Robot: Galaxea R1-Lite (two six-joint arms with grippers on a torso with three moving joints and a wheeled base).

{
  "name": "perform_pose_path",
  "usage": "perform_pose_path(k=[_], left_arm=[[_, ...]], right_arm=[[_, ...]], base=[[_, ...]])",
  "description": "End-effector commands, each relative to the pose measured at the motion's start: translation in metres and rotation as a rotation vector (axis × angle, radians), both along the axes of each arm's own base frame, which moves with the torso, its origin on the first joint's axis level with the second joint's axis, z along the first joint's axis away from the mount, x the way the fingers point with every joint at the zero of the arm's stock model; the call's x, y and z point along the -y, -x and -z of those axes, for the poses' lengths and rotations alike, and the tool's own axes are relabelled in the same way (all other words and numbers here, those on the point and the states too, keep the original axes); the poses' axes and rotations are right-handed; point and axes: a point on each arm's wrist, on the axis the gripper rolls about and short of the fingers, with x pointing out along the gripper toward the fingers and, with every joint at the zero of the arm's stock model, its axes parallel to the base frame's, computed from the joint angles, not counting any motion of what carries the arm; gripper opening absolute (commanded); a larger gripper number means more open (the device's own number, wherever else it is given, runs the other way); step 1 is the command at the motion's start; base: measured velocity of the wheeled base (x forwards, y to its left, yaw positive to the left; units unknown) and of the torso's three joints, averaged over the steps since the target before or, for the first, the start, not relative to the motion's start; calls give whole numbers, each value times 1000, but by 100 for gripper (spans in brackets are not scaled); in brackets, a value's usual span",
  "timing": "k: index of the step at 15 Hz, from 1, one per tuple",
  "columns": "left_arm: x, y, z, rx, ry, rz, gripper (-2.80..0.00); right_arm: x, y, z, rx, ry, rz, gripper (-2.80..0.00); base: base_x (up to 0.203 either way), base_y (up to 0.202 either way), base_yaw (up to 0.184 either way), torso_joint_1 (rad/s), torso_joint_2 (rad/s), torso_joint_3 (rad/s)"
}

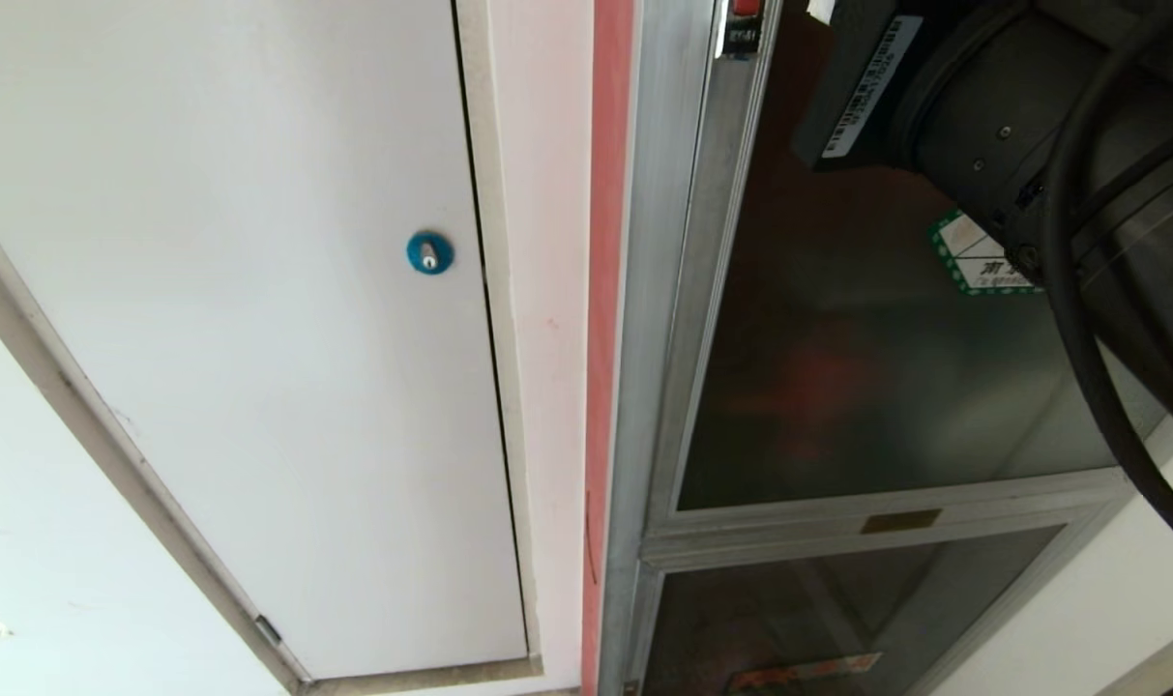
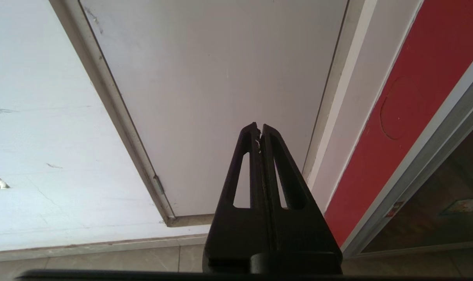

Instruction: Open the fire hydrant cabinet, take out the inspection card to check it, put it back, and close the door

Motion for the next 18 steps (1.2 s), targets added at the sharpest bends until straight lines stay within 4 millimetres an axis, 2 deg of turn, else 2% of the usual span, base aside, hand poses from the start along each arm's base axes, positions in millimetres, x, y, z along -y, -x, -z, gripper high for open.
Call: perform_pose_path(k=[1, 12, 16, 18], left_arm=[[0, 0, 0, 1, 0, 0, -280], [0, 0, 0, -1, 0, 0, -280], [0, 0, 0, -1, 0, 0, -280], [0, 0, 0, -1, 0, 0, -280]], right_arm=[[-1, -3, 2, 1, 6, 10, 0], [-36, -32, -7, 42, 22, 84, 0], [-36, -49, -8, 62, 8, 156, 0], [-34, -50, -10, 66, 2, 161, 0]], base=[[0, 0, 0, 0, 0, 0], [0, 0, 0, 0, 0, 0], [0, 0, 0, 0, 0, 0], [0, 0, 0, 0, 0, 0]])
